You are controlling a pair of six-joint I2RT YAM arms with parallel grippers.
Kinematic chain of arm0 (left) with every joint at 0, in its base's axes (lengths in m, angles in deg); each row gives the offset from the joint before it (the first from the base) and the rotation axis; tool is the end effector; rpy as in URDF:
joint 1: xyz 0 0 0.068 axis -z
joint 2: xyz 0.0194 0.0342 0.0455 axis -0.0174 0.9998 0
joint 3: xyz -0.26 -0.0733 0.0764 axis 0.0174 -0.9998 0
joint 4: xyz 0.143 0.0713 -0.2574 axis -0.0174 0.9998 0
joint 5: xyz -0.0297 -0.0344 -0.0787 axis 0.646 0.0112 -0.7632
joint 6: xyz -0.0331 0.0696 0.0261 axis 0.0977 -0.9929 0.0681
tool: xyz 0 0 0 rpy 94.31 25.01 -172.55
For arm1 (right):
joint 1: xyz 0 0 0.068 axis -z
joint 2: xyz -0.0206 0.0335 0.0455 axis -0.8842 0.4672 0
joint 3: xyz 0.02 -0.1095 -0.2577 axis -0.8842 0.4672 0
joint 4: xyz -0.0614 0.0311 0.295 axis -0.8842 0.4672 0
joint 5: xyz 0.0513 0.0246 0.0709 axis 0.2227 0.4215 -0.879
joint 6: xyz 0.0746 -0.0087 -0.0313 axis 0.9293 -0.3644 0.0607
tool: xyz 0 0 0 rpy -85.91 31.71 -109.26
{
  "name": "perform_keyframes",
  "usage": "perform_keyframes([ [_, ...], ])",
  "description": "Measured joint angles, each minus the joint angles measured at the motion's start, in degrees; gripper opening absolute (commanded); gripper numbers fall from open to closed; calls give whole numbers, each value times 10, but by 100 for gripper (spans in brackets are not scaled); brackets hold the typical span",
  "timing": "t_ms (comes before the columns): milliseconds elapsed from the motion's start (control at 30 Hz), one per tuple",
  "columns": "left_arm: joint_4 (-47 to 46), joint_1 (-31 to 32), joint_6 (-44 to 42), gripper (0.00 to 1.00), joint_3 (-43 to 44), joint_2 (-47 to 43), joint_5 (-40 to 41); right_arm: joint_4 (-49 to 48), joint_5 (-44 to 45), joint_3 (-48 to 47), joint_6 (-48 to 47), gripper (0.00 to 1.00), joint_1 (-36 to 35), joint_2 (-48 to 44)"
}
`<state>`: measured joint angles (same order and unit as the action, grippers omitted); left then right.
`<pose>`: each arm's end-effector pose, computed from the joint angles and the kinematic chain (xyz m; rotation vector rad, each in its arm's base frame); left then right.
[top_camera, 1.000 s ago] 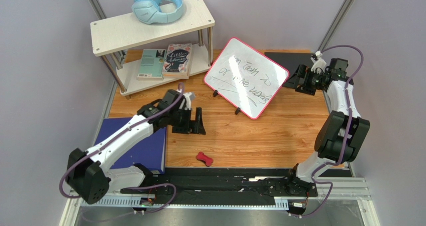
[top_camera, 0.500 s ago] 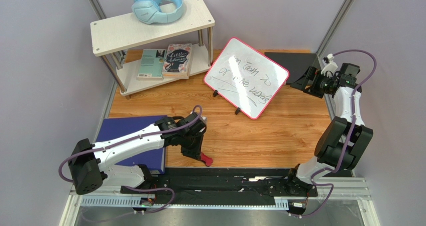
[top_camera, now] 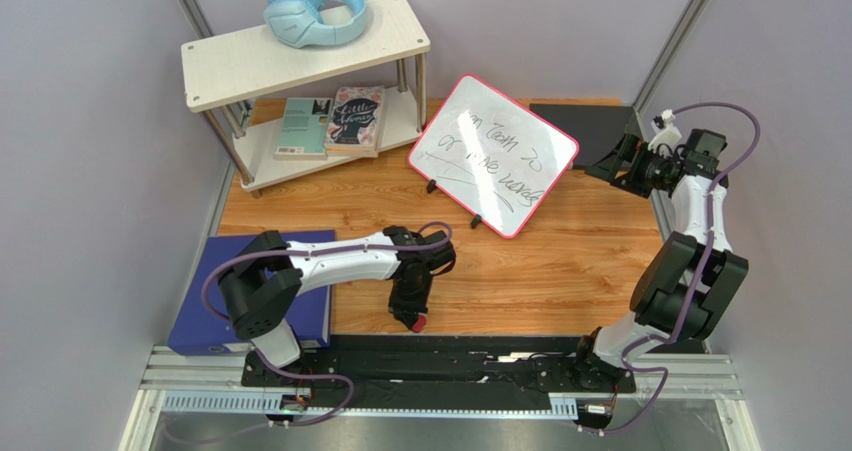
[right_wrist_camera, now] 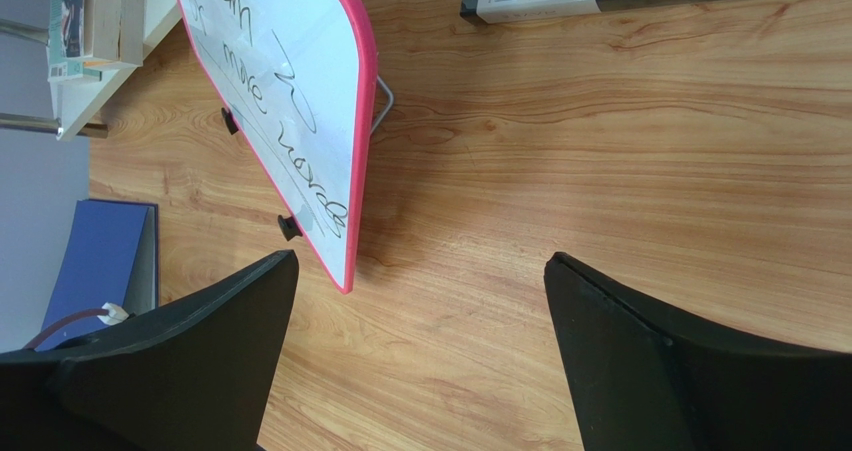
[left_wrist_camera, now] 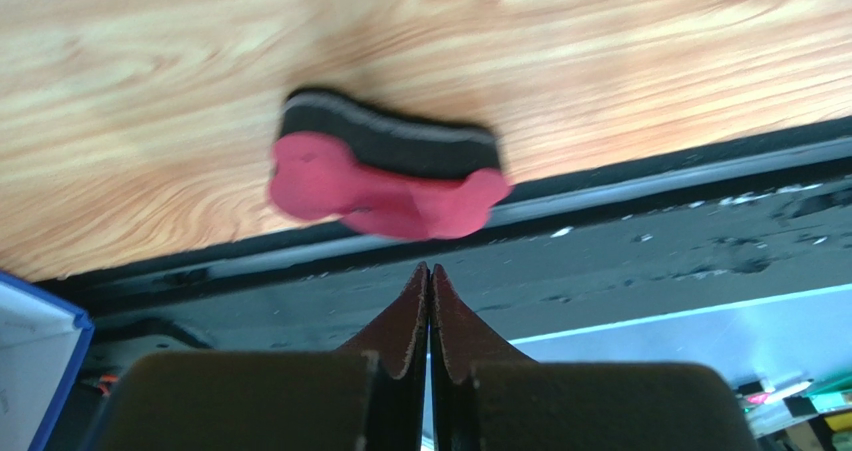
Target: Erase the whiteboard
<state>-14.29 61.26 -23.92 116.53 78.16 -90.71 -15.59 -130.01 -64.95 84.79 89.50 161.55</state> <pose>0.1521 -0.2831 0.1287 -0.2508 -3.0580 0.1665 0.3691 -0.1326 0.2562 0.1705 2.2327 0.7511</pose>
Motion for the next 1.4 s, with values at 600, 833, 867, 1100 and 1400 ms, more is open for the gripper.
perform_keyframes([
  [600, 35, 13, -20, 0, 128, 54, 34, 0, -23, 0, 0, 100, 12, 6],
  [833, 71, 14, 2, 0, 45, -113, 41, 0, -25, 0, 2, 100, 14, 9],
  [867, 79, 14, 4, 0, 30, -121, 38, 0, -24, 0, 2, 100, 14, 10],
  [1100, 96, 29, 13, 0, -19, -55, 12, 0, -24, 0, 4, 100, 17, 14],
  [1400, 110, 35, 0, 0, 83, 102, 23, 0, -28, 0, 5, 100, 31, 16],
])
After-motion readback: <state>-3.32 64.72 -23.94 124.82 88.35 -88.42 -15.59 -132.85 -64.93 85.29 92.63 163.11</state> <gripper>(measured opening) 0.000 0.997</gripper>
